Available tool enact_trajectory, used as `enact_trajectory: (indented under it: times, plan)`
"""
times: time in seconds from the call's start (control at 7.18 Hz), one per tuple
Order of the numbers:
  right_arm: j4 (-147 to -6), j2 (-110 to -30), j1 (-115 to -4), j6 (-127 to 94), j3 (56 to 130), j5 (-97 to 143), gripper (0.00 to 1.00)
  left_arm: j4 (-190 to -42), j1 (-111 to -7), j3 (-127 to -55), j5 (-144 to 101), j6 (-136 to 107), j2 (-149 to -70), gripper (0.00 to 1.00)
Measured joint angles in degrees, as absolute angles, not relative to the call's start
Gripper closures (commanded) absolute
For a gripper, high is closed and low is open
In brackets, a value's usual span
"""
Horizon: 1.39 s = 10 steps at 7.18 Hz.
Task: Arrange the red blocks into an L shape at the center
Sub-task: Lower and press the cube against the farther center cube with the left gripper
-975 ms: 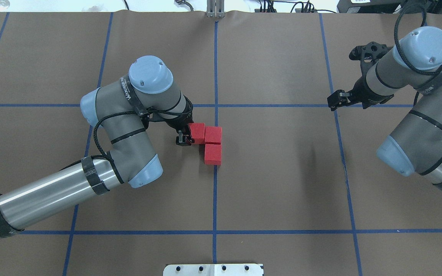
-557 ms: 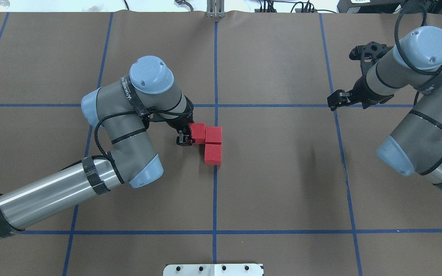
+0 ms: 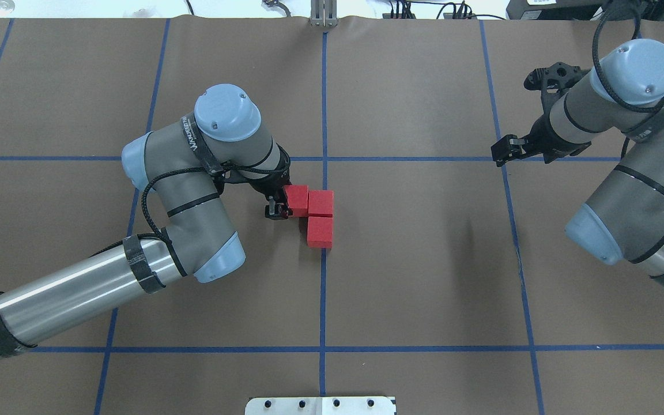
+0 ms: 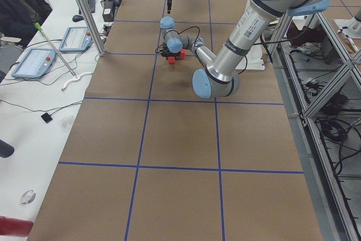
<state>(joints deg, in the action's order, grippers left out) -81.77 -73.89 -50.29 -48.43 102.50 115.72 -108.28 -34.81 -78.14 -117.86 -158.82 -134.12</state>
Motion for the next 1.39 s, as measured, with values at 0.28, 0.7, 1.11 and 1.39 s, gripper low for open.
enact_trajectory:
  times: [0.28,0.7,1.11,1.39]
  plan:
    - [-81.80,-73.84,-50.28,-48.43,102.48,115.75,0.00,-108.28,-34.81,-78.11,-117.86,-158.82,-134.07,1.00]
    - [-81.83,-73.83,-50.27,-48.43,102.48,115.75,0.00,-108.28,-34.77,-78.05,-117.86,-158.82,-134.05,0.92]
    - [-81.83,-73.73,-50.28,-48.41,102.41,115.77,0.00,-108.22,-34.67,-78.05,-117.92,-158.84,-134.11,0.00]
    - [-81.83,-73.64,-50.29,-48.42,102.40,115.83,0.00,-108.20,-34.63,-78.06,-117.91,-158.84,-134.15,0.00]
